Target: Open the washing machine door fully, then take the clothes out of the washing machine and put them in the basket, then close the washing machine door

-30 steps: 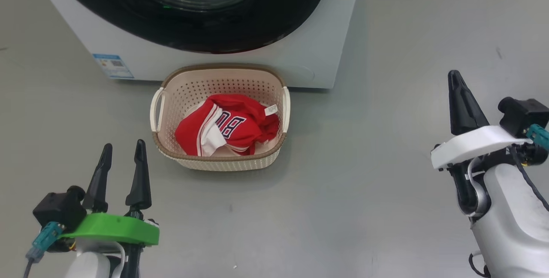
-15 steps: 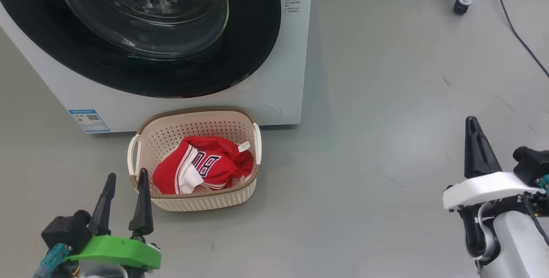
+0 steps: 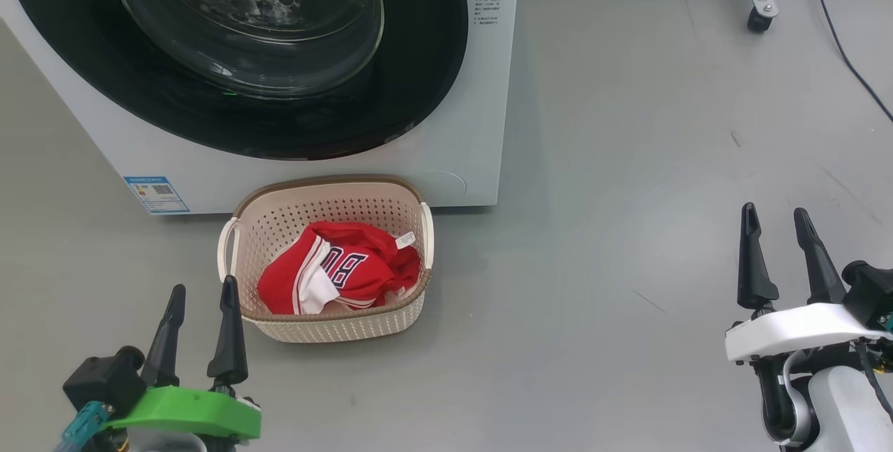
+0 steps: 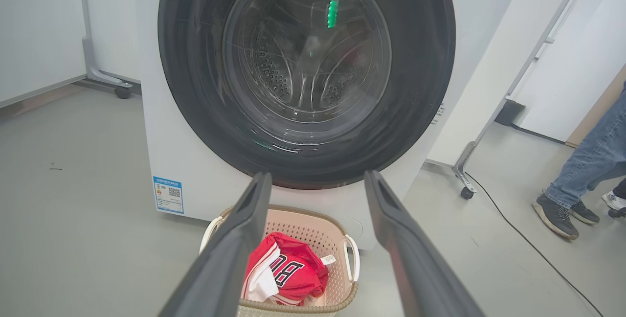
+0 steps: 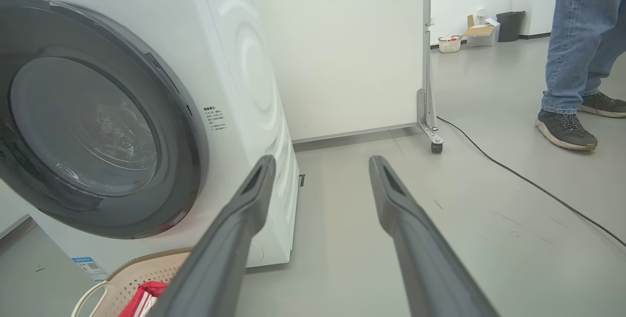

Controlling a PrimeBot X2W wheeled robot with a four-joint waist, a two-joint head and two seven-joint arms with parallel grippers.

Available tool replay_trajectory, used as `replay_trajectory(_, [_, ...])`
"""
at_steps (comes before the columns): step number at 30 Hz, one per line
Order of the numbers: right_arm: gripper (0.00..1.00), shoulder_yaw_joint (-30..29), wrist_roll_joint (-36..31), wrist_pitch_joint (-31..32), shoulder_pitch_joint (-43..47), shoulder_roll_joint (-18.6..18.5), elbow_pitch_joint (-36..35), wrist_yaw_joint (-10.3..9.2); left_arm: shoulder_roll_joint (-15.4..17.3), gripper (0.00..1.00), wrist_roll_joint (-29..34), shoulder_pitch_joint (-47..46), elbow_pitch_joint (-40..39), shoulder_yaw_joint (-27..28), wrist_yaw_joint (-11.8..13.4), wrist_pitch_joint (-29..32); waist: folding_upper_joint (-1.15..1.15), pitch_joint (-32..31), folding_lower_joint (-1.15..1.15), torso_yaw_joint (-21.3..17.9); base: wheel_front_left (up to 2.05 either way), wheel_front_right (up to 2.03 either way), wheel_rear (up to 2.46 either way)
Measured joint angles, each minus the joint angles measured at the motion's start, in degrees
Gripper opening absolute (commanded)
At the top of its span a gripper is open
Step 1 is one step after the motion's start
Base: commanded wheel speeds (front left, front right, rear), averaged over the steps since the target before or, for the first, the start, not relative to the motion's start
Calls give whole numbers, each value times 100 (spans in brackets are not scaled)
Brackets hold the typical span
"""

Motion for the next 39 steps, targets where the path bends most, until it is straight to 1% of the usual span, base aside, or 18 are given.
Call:
replay_trajectory(5, [100,-33,-69,0,73,49,-111,4,-11,100,12,7,-21,-5,0,0,0,-7,0,49,0,0,0])
replay_trajectory(10, [100,-63,-124,0,201,97,-171,52,-18,100,134,7,-135,40,0,0,0,-27,0,82,0,0,0])
replay_trajectory(14, [100,-80,-170,0,242,131,-211,62,-35,100,26,11,-137,18,0,-1,0,-38,0,103,0,0,0])
replay_trajectory(19, [100,-90,-219,0,328,174,-236,99,-34,100,59,16,-98,25,0,0,0,-45,0,115,0,0,0])
replay_trajectory(26, [100,-113,-275,0,343,224,-269,118,-16,100,253,21,-107,-44,0,0,0,-44,0,125,0,0,0])
replay_trajectory(39, [100,-165,-327,0,431,286,-325,155,-19,100,188,101,-121,-203,0,0,0,-14,0,129,0,0,0])
